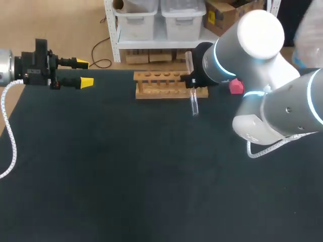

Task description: Grasp the test tube, adjust it, and insert it.

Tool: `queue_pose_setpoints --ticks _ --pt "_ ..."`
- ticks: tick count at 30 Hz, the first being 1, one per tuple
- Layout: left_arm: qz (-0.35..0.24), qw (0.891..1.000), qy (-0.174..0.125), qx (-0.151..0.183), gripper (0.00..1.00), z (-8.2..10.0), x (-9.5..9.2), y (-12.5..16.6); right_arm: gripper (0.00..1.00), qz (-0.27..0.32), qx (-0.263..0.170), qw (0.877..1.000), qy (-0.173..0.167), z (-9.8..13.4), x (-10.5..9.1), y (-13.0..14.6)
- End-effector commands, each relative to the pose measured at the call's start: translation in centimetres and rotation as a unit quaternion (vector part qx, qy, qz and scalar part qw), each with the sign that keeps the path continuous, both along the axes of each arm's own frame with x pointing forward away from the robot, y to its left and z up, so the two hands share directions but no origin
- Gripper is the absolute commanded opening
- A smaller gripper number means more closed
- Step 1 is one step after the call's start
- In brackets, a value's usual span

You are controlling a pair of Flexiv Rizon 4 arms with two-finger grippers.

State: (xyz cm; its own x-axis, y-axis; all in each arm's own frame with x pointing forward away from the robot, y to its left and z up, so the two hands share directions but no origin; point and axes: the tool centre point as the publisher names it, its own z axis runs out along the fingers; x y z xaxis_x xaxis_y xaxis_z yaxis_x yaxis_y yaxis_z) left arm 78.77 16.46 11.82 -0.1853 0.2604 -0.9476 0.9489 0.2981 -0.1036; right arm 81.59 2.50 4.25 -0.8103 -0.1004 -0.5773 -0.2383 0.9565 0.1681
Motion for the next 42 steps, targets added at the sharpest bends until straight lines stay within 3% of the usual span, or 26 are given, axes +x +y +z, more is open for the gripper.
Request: queue_pose_setpoints --ticks 1,24,42 --pt "0.001 1.000 -0.002 -0.001 1.00 -0.1 -0.1 0.0 0.00 -0.012 -0.004 1.000 -0.015 1.0 -1.4 -0.5" --pt "0.001 1.000 -0.002 -0.001 1.00 -0.1 -0.1 0.0 0.00 -0.036 -0.009 0.998 -0.059 6.9 -4.0 -2.6" --pt "0.001 1.000 -0.002 -0.001 1.00 -0.1 -0.1 0.0 0.00 -0.021 -0.003 0.998 -0.062 7.8 -4.7 -3.3"
